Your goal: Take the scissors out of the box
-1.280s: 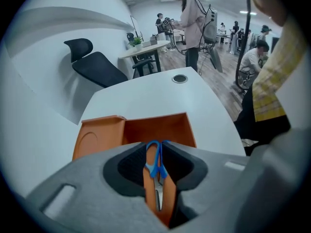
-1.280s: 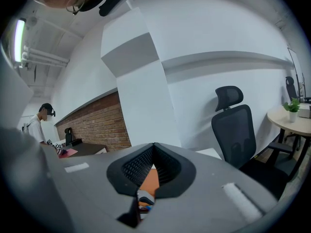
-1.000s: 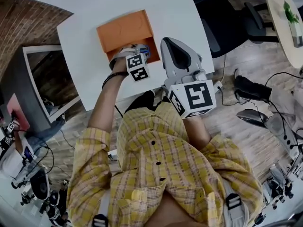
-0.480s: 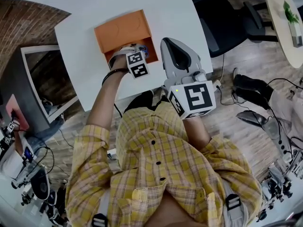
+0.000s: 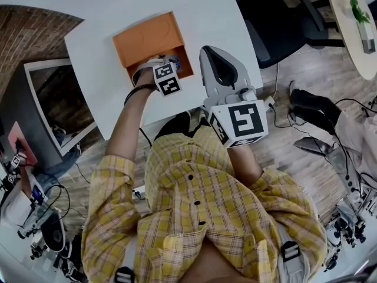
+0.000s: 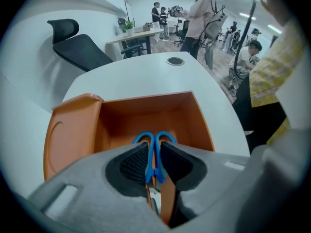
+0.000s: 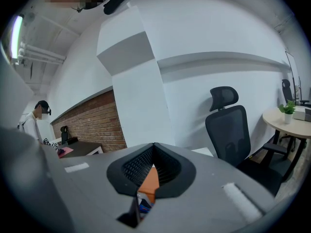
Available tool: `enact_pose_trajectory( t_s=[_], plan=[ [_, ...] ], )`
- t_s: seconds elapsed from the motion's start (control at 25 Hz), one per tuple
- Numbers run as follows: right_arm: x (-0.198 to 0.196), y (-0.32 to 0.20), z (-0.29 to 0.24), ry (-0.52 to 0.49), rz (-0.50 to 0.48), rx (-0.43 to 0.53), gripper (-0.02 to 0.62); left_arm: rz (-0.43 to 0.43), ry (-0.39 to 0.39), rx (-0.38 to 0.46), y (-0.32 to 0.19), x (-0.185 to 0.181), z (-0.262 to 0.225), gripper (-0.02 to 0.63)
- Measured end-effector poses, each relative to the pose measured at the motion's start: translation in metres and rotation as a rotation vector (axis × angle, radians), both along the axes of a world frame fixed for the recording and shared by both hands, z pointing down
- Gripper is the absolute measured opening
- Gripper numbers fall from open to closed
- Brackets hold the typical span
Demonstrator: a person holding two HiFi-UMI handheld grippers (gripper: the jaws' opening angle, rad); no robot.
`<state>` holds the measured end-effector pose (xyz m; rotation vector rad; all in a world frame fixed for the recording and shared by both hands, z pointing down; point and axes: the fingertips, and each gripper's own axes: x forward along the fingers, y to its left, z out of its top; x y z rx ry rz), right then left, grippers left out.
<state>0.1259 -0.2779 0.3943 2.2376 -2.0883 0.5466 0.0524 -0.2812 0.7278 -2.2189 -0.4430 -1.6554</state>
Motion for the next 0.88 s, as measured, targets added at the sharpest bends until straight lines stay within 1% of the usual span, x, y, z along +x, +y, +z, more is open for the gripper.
enact_pose_trajectory(
  t_s=[0.16,0.36,0.52,0.88],
  plan=[
    [0.006,0.001,-0.003,0.006,0.002,0.004,0.006,0.013,0.009,0.031,0.0,0.004,0.002,0.083],
    [0.008,0.006,-0.001,-0.001,0.001,0.005,0.006,-0.064,0.043,0.053,-0.003,0.007,0.001,0.081],
    [0.003,0.012,0.001,-0.001,-0.004,0.0,0.006,-0.116,0.087,0.06,-0.004,0.009,-0.009,0.081],
    [-0.008,0.026,-0.01,0.016,-0.025,0.02,0.006,-0.183,0.155,0.075,-0.003,0.011,-0.036,0.083]
  ],
)
